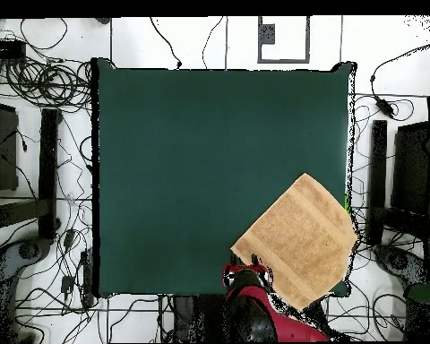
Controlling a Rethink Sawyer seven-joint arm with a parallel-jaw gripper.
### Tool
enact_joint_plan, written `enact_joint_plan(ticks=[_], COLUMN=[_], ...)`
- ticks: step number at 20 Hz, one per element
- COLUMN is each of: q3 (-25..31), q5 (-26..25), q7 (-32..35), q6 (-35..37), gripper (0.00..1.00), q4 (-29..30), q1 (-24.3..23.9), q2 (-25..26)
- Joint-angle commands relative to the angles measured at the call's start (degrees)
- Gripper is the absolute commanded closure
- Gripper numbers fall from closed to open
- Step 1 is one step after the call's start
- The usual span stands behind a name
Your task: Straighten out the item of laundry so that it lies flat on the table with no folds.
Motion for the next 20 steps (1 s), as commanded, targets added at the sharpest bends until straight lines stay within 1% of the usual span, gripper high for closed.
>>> enact_joint_plan(ticks=[1, 4, 9, 13, 20], q3=[-2.47, -1.62, -1.04, -2.01, -1.93], q5=[0.92, 1.49, 3.33, 4.73, 4.46], q7=[13.86, 13.72, 13.46, 13.84, 13.03], q6=[-9.0, -11.09, -13.14, -17.5, -17.68], gripper=[0.0, 0.0, 0.0, 0.0, 0.0], q4=[-7.82, -10.82, -14.17, -15.4, -17.3], q1=[3.39, 3.66, 5.22, 7.64, 7.28], q2=[15.21, 19.47, 22.73, 23.72, 22.51])
